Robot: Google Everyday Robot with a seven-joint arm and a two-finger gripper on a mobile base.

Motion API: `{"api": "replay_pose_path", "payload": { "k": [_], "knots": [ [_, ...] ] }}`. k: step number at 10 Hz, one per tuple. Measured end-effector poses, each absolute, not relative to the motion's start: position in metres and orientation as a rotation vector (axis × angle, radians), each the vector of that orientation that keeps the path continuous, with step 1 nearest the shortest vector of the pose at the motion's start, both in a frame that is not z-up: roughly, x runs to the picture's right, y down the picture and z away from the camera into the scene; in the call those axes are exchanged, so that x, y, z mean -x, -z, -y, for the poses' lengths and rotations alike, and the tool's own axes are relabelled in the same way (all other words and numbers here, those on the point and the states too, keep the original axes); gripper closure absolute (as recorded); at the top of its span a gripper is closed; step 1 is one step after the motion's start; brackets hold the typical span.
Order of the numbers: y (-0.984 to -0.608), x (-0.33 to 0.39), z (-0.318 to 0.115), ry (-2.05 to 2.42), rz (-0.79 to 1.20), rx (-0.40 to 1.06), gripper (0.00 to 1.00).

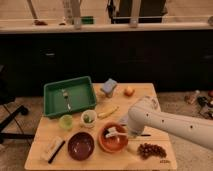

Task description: Wipe red bowl with brush

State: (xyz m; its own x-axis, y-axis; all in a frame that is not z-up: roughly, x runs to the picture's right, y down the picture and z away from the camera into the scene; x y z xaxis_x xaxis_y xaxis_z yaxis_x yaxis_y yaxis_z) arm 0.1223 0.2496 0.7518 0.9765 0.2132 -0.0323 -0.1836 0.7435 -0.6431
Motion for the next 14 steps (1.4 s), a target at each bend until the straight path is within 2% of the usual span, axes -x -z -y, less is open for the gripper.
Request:
{"api": "replay_pose_path", "payload": {
  "k": [4, 6, 9, 14],
  "knots": [
    [-0.717, -0.13, -0.292, -0.214, 0.057, 0.706, 1.0],
    [-0.711, -0.133, -0.3, -0.209, 0.063, 0.71, 1.0],
    [-0.717, -0.134, -0.295, -0.215, 0.066, 0.693, 1.0],
    [-0.749, -0.163, -0.264, -0.316, 0.05, 0.627, 1.0]
  ]
}}
